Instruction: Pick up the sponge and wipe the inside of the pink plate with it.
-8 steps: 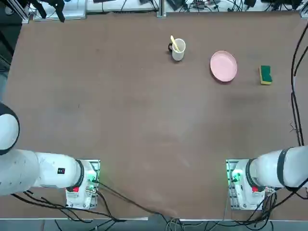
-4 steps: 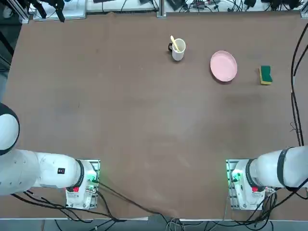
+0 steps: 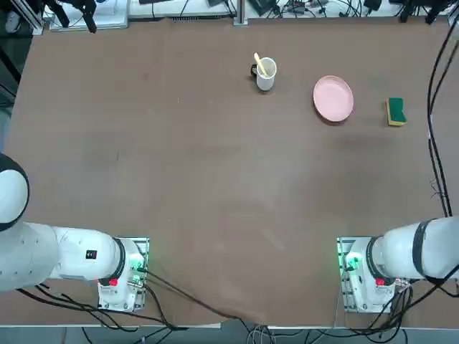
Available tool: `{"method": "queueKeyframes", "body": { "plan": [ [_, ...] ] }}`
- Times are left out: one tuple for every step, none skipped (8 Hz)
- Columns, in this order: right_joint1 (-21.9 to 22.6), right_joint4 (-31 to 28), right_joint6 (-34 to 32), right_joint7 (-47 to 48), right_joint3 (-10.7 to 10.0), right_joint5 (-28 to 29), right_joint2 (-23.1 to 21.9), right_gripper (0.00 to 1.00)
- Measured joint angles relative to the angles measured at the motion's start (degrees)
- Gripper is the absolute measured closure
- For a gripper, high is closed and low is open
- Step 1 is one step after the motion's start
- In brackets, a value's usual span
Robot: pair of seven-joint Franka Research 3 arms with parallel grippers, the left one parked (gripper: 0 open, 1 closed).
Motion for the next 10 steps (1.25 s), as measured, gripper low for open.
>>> {"method": "queueKeyframes", "body": {
  "plan": [
    [-1.17, -4.49, 5.59, -0.04, -0.08, -0.24, 0.6, 0.0],
    [-2.44, -8.78, 11.07, -0.35, -0.14, -0.57, 1.26, 0.0],
    [-3.84, -12.48, 15.53, -1.38, -0.2, -0.8, 2.14, 0.0],
    [-5.4, -15.11, 18.62, -3.05, -0.26, -0.87, 3.41, 0.0],
    [-7.16, -16.36, 20.47, -5.46, -0.28, -0.97, 5.03, 0.0],
    [-9.29, -16.8, 22.15, -7.96, -0.32, -0.99, 6.94, 0.0],
    [-11.55, -16.92, 24.49, -10.0, -0.35, -1.0, 9.07, 0.0],
    [-13.33, -17.02, 27.53, -11.33, -0.39, -1.0, 11.38, 0.0],
    [-14.4, -17.14, 30.65, -11.97, -0.4, -1.0, 13.69, 0.0],
    [-15.11, -17.35, 33.54, -13.08, -0.39, -1.0, 16.05, 0.01]
  ]
}}
